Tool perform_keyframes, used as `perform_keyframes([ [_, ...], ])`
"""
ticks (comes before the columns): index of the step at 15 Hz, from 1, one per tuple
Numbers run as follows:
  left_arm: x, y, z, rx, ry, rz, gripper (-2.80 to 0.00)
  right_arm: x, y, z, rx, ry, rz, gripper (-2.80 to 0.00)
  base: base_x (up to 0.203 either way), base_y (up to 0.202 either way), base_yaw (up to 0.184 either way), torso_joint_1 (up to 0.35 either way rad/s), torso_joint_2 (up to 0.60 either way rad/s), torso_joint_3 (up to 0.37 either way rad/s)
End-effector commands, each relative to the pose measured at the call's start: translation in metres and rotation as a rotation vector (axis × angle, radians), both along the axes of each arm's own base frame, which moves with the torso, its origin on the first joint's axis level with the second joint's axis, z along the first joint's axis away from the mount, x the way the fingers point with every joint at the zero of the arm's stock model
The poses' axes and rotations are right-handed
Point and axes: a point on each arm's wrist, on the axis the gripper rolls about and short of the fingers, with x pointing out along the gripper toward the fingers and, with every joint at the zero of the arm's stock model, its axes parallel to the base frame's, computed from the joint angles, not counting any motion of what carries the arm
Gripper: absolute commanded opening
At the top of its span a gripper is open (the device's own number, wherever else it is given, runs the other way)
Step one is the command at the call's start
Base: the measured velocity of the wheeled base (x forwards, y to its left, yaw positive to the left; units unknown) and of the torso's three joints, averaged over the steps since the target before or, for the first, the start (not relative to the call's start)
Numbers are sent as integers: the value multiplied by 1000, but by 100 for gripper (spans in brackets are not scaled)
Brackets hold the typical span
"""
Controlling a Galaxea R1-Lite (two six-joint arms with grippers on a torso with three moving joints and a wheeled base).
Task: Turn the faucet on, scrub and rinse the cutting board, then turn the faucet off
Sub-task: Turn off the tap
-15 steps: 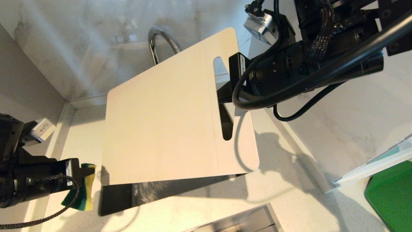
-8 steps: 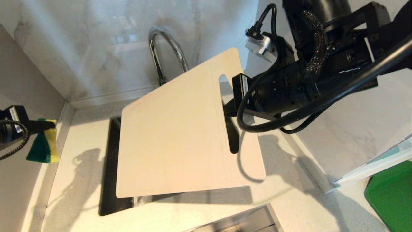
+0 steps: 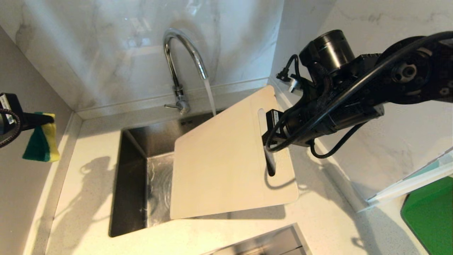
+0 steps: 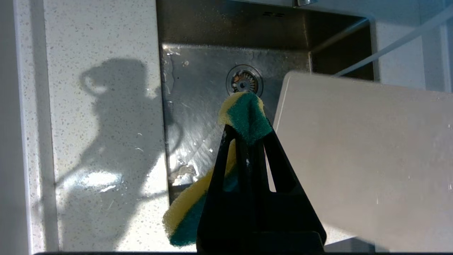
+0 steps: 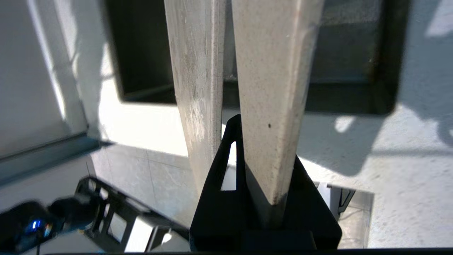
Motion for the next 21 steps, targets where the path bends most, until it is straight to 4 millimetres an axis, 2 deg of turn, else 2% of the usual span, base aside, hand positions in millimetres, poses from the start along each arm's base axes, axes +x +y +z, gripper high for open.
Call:
perform_keyframes([
  [1, 4, -1, -3, -3, 17, -6, -280, 28, -10, -9, 10, -8, -62, -280, 0, 0, 0, 0, 0, 0],
  [3, 7, -2, -6, -3, 30, -10, -280, 44, -16, -8, 23, -41, -95, -280, 0, 0, 0, 0, 0, 0],
  [7, 9, -3, -8, -7, 39, -19, -280, 72, -38, 8, 59, -123, -182, -280, 0, 0, 0, 0, 0, 0],
  [10, 8, -4, -8, -9, 42, -25, -280, 82, -49, 9, 74, -149, -226, -280, 0, 0, 0, 0, 0, 0],
  [16, 6, -11, -7, -36, 43, -50, -280, 84, -53, 21, 153, -215, -266, -280, 0, 0, 0, 0, 0, 0],
  [21, 5, -11, -9, -44, 51, -48, -280, 77, -51, 32, 212, -222, -276, -280, 0, 0, 0, 0, 0, 0],
])
